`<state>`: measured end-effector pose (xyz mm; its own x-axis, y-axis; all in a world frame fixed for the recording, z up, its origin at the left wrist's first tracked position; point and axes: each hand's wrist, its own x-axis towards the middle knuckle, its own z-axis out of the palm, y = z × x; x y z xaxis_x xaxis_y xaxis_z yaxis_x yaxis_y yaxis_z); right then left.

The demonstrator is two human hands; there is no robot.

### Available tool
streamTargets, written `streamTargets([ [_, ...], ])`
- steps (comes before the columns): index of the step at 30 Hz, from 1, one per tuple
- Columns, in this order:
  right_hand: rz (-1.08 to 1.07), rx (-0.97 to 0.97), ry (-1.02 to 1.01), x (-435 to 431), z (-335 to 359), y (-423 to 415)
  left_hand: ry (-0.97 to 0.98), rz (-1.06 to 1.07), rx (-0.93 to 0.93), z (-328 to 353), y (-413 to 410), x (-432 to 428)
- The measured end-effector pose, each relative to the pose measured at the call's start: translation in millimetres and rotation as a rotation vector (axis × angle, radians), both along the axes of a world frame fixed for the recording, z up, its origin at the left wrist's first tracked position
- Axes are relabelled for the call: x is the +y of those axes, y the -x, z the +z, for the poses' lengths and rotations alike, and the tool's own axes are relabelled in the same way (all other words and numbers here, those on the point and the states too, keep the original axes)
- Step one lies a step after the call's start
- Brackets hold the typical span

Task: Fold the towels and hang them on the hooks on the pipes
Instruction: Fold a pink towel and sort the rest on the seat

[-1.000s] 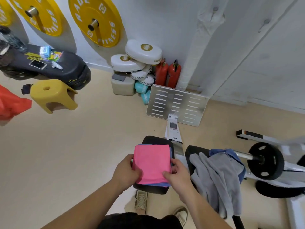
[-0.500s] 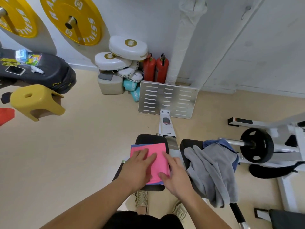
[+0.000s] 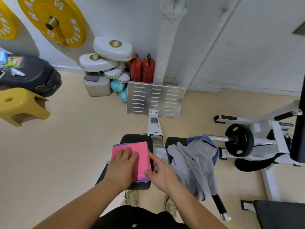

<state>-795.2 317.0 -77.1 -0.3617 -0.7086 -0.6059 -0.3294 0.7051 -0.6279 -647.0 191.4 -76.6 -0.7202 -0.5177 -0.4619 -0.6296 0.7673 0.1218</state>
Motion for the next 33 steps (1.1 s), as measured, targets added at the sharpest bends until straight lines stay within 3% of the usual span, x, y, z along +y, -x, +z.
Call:
streamTargets([
  [4,-0.310,-0.133,0.089,43.5,19.8,24.3,0.032,-0.017,0.120,25.7,38.7,29.4],
  [7,-0.392,-0.064,0.131,85.8,38.1,53.1,-0.189,0.047,0.330,43.4,82.1,69.8],
  [11,-0.508,-0.054,0.100,142.5,52.4,94.4,-0.594,0.212,0.268,45.3,139.4,119.5],
  [14,-0.577,-0.062,0.073,179.9,57.3,120.2,-0.655,0.402,0.231,34.3,170.7,146.4],
  [21,-0.586,-0.105,0.005,230.6,56.2,163.0,-0.597,0.922,0.300,9.4,205.0,179.8],
  [33,-0.392,-0.251,-0.013,218.4,42.8,173.4,-0.870,1.205,0.386,18.7,202.2,211.4],
])
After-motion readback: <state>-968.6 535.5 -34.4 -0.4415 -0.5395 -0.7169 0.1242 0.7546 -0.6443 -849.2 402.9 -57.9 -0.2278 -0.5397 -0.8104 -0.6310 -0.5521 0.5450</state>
